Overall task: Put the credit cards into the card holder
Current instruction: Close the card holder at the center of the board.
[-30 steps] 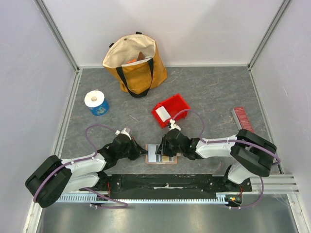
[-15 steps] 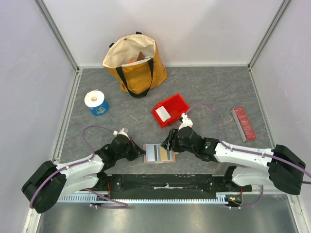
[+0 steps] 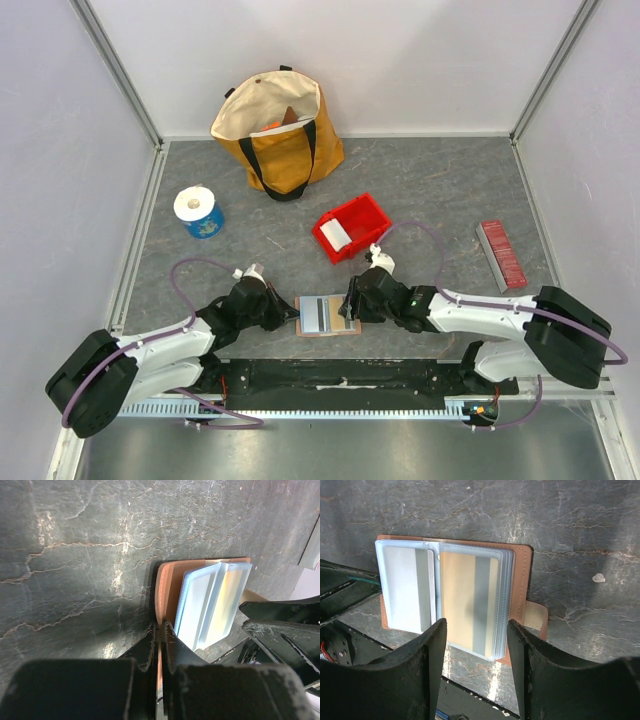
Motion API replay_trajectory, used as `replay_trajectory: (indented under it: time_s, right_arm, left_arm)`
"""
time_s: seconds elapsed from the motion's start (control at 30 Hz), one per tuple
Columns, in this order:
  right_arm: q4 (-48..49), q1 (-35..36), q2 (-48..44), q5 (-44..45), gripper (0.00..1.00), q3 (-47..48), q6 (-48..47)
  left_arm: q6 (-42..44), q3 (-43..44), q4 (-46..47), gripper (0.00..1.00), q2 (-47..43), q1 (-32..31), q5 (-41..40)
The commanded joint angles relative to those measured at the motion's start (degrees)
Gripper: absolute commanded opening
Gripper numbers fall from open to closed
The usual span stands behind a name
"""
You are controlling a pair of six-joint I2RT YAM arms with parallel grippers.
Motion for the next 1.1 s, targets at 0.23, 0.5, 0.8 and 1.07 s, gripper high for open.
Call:
replay_trajectory:
  time_s: [0.23,0.5,0.8,1.07]
  right_arm:
    - [5.27,-0.07,2.23,-3.05,0.44,-0.35,0.66]
    - [8.0,-0.07,3.28,-5.25,0.43,-0.17,0.4]
    - [12.66,-0.16,0.92,-7.98,0.39,-0.44,0.31]
    - [15.91,-0.07,1.17,-11.13,0.38,-0.44,1.01]
  left_arm:
    - [1.06,0.94,-0.61,0.02,0.45,-0.1,-0.73]
    - [1.06,0.76,-0.43,0.02,0.27,-0.1,-0.38]
    - [1.06,0.58,-0.26,0.02,0.54,-0.18,-0.56]
    - [0.97,0.85,-0.26,0.02,0.89,-0.18,-0.47]
